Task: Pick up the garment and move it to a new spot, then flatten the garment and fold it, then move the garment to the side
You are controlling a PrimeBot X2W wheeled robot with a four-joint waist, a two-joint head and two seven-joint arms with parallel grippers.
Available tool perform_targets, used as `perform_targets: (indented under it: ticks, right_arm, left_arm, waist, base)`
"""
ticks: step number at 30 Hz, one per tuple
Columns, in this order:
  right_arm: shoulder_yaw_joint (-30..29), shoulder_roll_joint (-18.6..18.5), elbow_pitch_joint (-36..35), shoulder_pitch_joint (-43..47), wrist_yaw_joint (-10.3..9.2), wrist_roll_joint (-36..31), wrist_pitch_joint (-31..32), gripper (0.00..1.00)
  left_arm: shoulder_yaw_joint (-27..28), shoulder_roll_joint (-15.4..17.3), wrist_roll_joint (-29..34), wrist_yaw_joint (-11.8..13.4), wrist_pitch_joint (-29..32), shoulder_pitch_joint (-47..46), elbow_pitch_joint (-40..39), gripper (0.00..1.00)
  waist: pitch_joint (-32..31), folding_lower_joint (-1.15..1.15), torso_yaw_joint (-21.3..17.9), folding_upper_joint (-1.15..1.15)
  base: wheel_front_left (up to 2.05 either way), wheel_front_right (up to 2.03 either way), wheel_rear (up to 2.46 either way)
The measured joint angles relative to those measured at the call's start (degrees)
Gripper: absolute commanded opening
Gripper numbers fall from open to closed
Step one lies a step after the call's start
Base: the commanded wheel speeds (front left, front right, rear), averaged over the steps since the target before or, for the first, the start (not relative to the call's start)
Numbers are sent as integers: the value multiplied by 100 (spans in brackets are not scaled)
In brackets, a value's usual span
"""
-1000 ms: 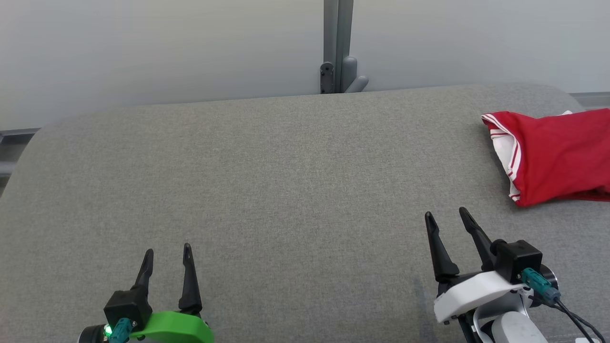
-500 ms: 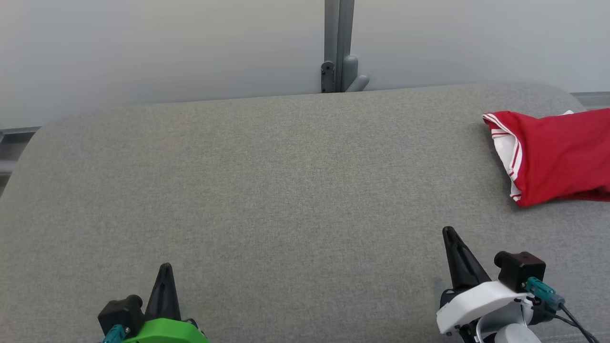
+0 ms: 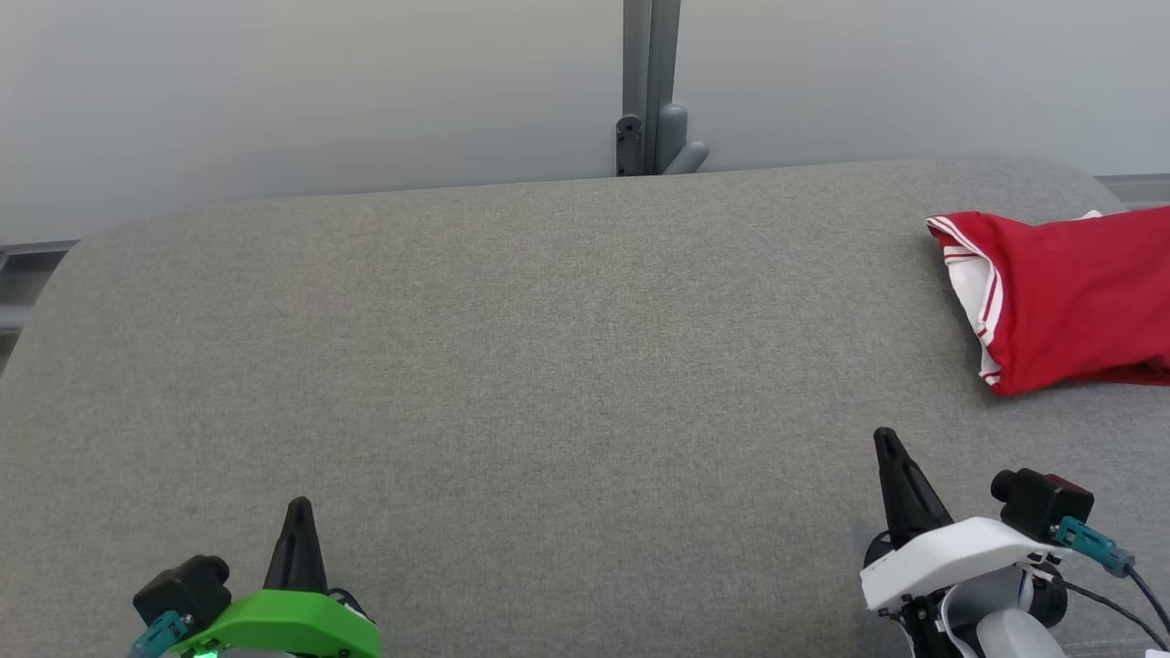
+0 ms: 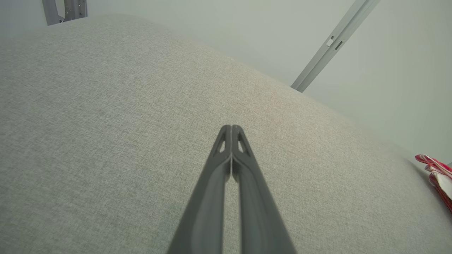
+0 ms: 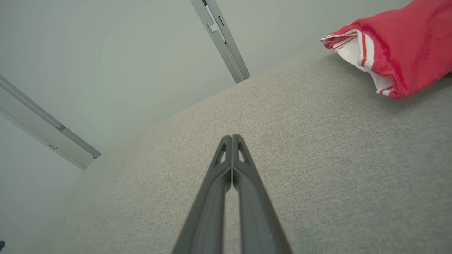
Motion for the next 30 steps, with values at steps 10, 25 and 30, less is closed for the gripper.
perform_targets:
  ticks: [10, 25, 30]
  right_arm:
    - [-126, -21, 42, -107, 0, 881, 199, 0]
    - [-304, -34, 98, -228, -1, 2049, 461, 0]
    - [-363, -40, 113, -265, -1, 2395, 552, 0]
  left_arm:
    - [154, -1, -815, -118, 219, -131, 2, 0]
    - [355, -2, -1904, -256, 532, -348, 10, 0]
    - [414, -2, -2239, -304, 624, -383, 12, 0]
  waist:
    - [13, 0, 3, 0]
    - [33, 0, 8, 0]
    - [40, 0, 10, 0]
  base:
    - [0, 0, 0]
    - [0, 0, 0]
    - [0, 0, 0]
